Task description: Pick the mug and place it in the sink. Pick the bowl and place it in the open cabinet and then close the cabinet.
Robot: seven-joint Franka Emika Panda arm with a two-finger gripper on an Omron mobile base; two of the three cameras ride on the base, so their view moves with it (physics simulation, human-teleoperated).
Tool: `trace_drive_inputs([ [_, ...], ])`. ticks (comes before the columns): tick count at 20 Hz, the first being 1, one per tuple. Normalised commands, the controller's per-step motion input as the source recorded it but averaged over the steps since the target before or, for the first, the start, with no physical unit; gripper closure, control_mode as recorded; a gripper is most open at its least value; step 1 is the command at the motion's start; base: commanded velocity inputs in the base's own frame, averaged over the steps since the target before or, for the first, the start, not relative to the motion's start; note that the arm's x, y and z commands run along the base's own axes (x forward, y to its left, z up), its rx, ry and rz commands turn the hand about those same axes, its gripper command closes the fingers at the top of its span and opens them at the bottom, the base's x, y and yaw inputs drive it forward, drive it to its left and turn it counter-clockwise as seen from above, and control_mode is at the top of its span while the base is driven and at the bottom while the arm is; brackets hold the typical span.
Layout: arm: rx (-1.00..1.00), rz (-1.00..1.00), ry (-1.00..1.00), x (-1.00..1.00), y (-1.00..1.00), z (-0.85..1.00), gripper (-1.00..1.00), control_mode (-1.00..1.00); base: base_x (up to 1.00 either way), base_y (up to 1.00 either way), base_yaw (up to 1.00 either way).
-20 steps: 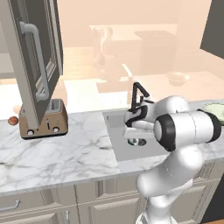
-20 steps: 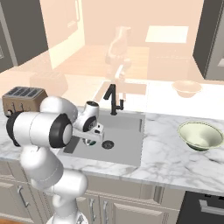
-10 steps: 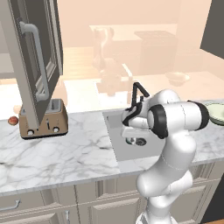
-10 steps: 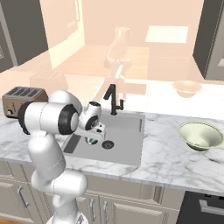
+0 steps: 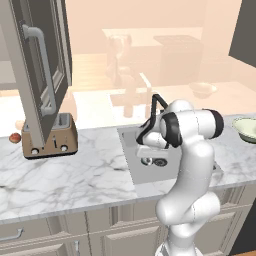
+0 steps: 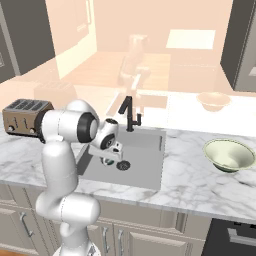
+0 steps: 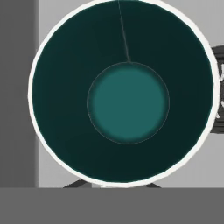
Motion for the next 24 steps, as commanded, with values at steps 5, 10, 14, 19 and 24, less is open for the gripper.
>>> trace_drive_inputs([
  [5,0.01,0.02,0.00,0.33,0.00,-0.41,1.00,-1.00,0.00,0.00,0.00],
  [10,0.01,0.03,0.00,0.36,0.00,-0.36,1.00,-1.00,0.00,0.00,0.00],
  [14,0.00,0.02,0.00,0.28,0.00,-0.36,1.00,-1.00,0.00,0.00,0.00],
  [19,0.02,0.01,0.00,0.14,0.00,-0.41,1.00,-1.00,0.00,0.00,0.00],
  [24,0.02,0.01,0.00,0.06,-0.01,-0.39,-1.00,-1.00,0.00,0.00,0.00],
])
